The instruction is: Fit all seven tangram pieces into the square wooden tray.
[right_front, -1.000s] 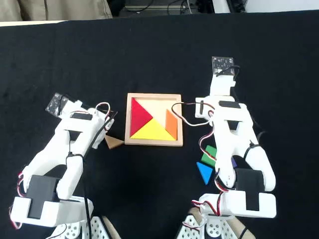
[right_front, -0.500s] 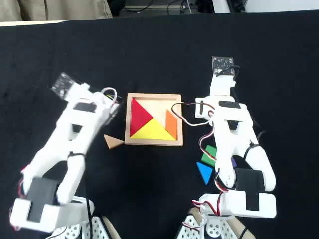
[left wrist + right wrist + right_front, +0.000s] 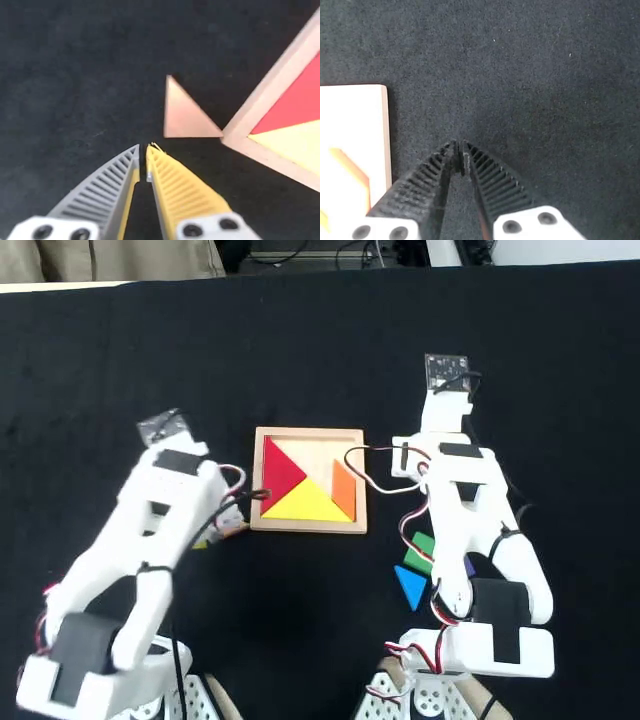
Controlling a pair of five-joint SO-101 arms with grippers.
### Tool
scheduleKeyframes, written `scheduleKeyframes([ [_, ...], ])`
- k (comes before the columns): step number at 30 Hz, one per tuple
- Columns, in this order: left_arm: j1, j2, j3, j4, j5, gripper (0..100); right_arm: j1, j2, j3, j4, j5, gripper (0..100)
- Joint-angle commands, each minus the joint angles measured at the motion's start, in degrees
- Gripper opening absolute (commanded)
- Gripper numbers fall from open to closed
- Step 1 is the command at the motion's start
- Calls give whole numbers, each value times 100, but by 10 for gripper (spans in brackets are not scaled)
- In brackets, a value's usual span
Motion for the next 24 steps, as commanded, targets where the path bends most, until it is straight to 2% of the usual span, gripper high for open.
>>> scheduleKeyframes([
  [1, 426, 413, -4, -589, -70, 29, 53, -251, -4, -62, 62, 11],
  [5, 593, 677, 40, -993, -53, 29, 53, -251, -4, -62, 62, 11],
  [12, 312, 1125, -13, -1310, -79, 29, 53, -251, -4, -62, 62, 11],
  [18, -514, 1213, -330, -1284, -114, 29, 53, -251, -4, -62, 62, 11],
  [24, -1138, 1266, -927, -1310, -510, 29, 53, -251, -13, -62, 70, 11],
])
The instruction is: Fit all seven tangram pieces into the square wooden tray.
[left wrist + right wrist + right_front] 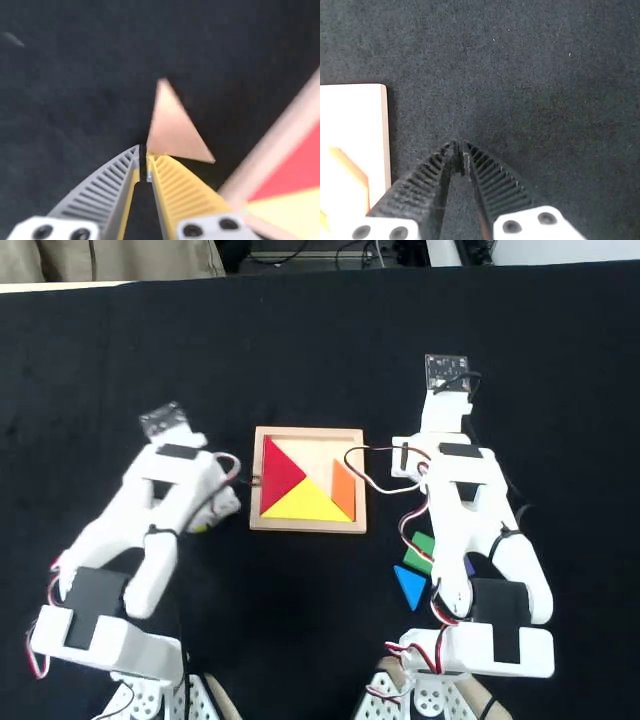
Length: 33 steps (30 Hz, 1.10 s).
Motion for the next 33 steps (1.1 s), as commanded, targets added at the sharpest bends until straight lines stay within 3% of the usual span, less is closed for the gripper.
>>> scheduleKeyframes([
  [1, -549, 9, -629, -79, -132, 29, 53, -251, -13, -62, 70, 11],
  [12, -1341, -53, -1437, -9, 53, 29, 53, -251, -13, -62, 70, 11],
  [18, -286, -387, -1684, 1345, 782, 29, 53, -251, -13, -62, 70, 11],
  [22, -136, -747, -1965, 1407, 862, 30, 53, -251, -13, -62, 70, 11],
  [27, -1138, -1143, -2360, 1503, 35, 30, 53, -251, -13, -62, 70, 11],
  [31, -787, -1714, -2615, 2453, -1398, 30, 44, -259, -13, -53, 70, 11],
  [33, -576, -1934, -2334, 2488, -1486, 30, 44, -259, -13, -53, 70, 11],
])
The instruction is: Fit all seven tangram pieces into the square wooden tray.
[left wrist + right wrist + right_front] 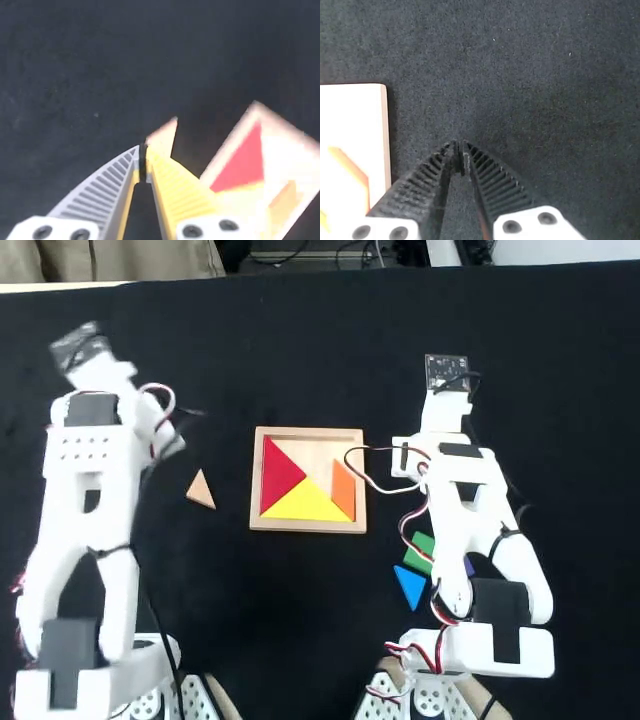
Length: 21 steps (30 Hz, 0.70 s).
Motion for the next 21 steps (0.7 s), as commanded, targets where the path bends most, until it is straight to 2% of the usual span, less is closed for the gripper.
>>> scheduleKeyframes([
  [1, 338, -695, 136, 255, -554, 30, 44, -259, -13, -53, 70, 11],
  [3, 101, -774, 646, -360, -237, 30, 44, -259, -13, -53, 70, 11],
  [5, -4, -712, 1182, -932, -229, 30, 44, -259, -13, -53, 70, 11],
  [8, 505, -466, 1842, -1451, 44, 87, 44, -259, -4, -53, 70, 11],
  [11, 558, -149, 2132, -1574, 1653, 130, 44, -251, -4, -44, 70, 11],
  [13, 462, 79, 2123, -1609, 2127, 160, 35, -251, -4, -44, 70, 11],
  [17, 470, 422, 1930, -1626, 2110, 193, 35, -251, -4, -44, 70, 11],
  [21, 462, 721, 1657, -1662, 1556, 195, 35, -251, -4, -44, 70, 11],
])
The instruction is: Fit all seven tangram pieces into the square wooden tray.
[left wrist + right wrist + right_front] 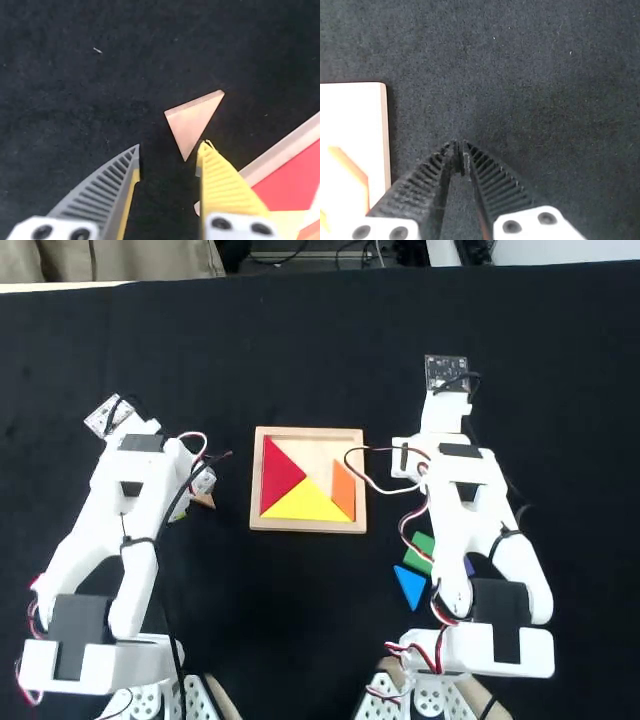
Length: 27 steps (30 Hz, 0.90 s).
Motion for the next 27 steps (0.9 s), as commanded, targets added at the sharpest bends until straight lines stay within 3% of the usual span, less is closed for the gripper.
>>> scheduleKeyframes([
  [1, -22, 246, -505, -70, -519, 195, 35, -251, -22, -44, 70, 11],
  [9, -48, 1125, -796, -484, -1363, 196, -167, -251, 57, -53, 413, 11],
  [24, -382, 1178, -971, -475, -1398, 232, -264, -251, 66, -53, 501, 11],
  [27, -426, 1178, -971, -501, -1996, 238, -264, -251, 66, -53, 501, 11],
])
